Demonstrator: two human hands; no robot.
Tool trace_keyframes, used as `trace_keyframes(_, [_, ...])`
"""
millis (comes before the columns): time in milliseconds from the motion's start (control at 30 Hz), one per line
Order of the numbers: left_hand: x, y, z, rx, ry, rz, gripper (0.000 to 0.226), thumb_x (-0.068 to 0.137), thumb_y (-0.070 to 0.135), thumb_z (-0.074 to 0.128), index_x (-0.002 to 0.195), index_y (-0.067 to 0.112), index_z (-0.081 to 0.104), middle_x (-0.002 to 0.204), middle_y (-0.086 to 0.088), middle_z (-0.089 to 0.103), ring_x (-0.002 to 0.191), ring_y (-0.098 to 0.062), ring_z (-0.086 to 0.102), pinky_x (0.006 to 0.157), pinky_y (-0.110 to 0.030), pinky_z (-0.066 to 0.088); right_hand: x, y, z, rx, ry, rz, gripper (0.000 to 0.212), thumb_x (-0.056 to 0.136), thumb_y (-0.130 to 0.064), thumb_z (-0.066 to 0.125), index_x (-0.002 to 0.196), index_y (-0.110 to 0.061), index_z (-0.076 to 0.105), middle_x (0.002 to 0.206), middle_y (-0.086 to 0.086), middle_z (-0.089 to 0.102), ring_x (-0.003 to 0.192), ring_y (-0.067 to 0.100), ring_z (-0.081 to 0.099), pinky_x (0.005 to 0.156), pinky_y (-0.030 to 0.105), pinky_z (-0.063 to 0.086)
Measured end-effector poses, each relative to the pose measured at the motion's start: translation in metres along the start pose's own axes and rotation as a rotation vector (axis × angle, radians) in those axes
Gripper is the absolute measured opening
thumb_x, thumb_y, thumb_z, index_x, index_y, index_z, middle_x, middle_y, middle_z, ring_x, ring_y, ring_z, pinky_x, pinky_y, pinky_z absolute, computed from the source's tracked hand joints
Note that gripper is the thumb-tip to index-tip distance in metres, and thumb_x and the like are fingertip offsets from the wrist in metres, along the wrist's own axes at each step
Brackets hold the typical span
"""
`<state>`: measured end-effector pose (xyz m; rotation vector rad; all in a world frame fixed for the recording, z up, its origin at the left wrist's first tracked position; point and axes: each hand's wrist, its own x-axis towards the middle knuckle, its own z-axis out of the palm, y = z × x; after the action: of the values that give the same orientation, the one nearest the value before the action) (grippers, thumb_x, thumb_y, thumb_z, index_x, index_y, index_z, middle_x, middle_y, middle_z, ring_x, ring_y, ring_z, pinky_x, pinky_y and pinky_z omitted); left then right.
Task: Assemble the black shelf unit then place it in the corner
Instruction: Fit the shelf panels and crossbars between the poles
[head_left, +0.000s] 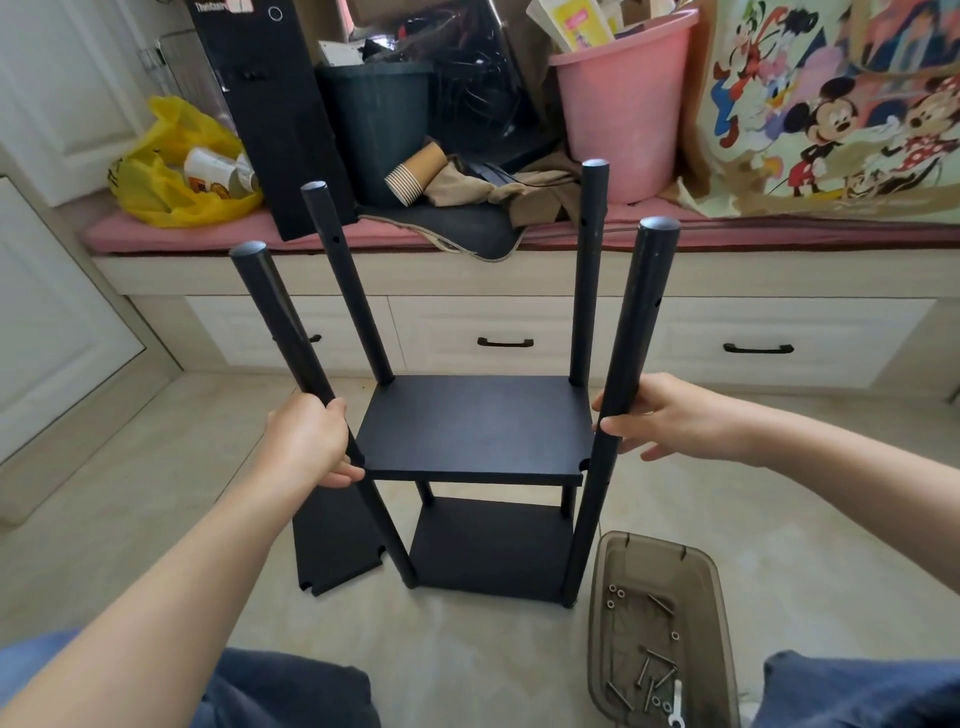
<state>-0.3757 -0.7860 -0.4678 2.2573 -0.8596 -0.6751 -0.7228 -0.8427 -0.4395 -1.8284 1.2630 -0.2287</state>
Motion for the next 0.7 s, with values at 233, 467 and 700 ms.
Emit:
trace_keyframes(233, [-0.038,-0.008,0.038,-0.254,-0.369,-0.19,0.066,0.111,0.04,0.026,0.112,-0.018,0.057,0.077,-0.028,0.073,0.069,-0.037,0.076,0.051,-0.034,0.06,0.001,0.0,0.003,0.035,0.031,-0.002,0.009,0.099,-0.028,0.057,0.108,-0.027,0.057,0.11,-0.002,0.069,0.096,0.013,0.071,0.087,0.037,0.059])
trace_keyframes(467, [-0.083,-0.017,0.159,-0.678,-0.677,-0.213,0.043,0.103,0.037,0.056,0.129,0.003,0.056,0.115,-0.009,0.069,0.106,-0.027,0.068,0.092,-0.038,0.057,0.004,-0.002,0.014,0.117,0.127,-0.03,0.007,0.096,-0.029,0.061,0.103,-0.031,0.06,0.103,-0.005,0.071,0.09,0.013,0.072,0.087,0.04,0.058])
trace_keyframes(700, [-0.088,-0.006,0.201,-0.873,-0.636,-0.05,0.013,0.095,0.033,0.069,0.103,0.023,0.071,0.095,0.014,0.078,0.091,0.0,0.072,0.073,-0.01,0.051,0.007,-0.002,0.025,0.164,0.249,-0.099,0.015,0.096,-0.027,0.063,0.093,-0.041,0.059,0.093,-0.016,0.07,0.08,0.0,0.069,0.06,0.009,0.046])
